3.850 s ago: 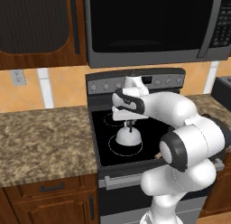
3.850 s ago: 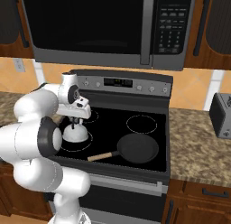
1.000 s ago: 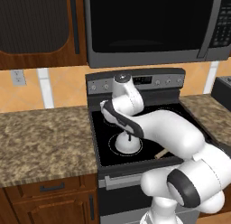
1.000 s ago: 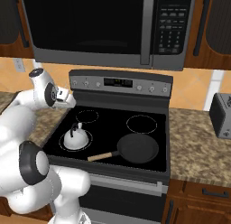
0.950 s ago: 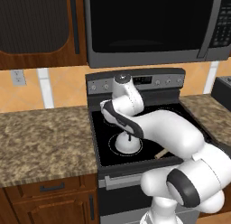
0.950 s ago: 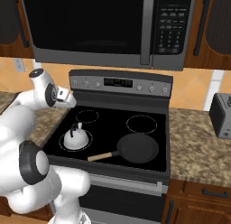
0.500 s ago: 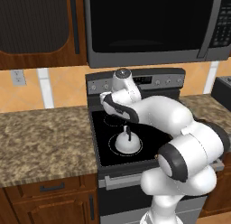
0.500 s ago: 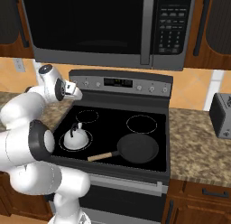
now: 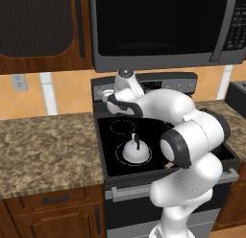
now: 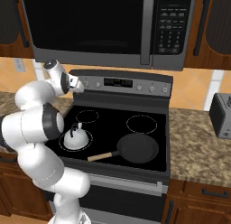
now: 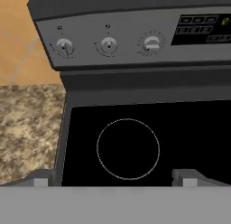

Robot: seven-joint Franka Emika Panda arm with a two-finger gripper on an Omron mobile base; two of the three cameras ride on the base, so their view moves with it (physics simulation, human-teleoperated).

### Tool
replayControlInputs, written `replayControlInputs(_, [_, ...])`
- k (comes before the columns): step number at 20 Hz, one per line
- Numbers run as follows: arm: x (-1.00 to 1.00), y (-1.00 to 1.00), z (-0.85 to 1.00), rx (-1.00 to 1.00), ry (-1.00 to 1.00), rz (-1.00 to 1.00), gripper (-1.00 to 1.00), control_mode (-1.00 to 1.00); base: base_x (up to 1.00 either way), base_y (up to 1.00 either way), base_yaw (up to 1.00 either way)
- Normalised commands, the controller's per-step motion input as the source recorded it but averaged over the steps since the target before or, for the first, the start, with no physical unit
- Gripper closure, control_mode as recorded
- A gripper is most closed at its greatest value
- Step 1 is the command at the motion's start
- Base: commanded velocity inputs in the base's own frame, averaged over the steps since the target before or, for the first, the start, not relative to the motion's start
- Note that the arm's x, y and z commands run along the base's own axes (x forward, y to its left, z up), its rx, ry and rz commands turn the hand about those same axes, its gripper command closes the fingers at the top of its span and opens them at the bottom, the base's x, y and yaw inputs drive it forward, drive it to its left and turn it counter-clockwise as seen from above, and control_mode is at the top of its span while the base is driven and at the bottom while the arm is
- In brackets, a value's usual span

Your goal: Pick the kettle from the counter and place it on a stove burner. Then turn the burner on.

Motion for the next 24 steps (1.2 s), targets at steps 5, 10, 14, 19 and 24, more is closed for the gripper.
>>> replayControlInputs(5, [0.30, 0.24, 0.00, 0.00, -0.11, 0.00, -1.00, -1.00, 0.00, 0.00, 0.00])
replayControlInputs(10, [0.23, 0.01, 0.00, 0.00, -0.02, 0.03, -1.00, -1.00, 0.00, 0.00, 0.00])
replayControlInputs(14, [0.28, -0.01, 0.00, 0.00, 0.00, 0.11, -1.00, -1.00, 0.00, 0.00, 0.00])
replayControlInputs(19, [0.25, 0.00, 0.00, 0.00, 0.00, 0.07, -1.00, -1.00, 0.00, 0.00, 0.00])
replayControlInputs(24, [0.11, 0.03, 0.00, 0.00, -0.09, 0.01, -1.00, -1.00, 0.00, 0.00, 0.00])
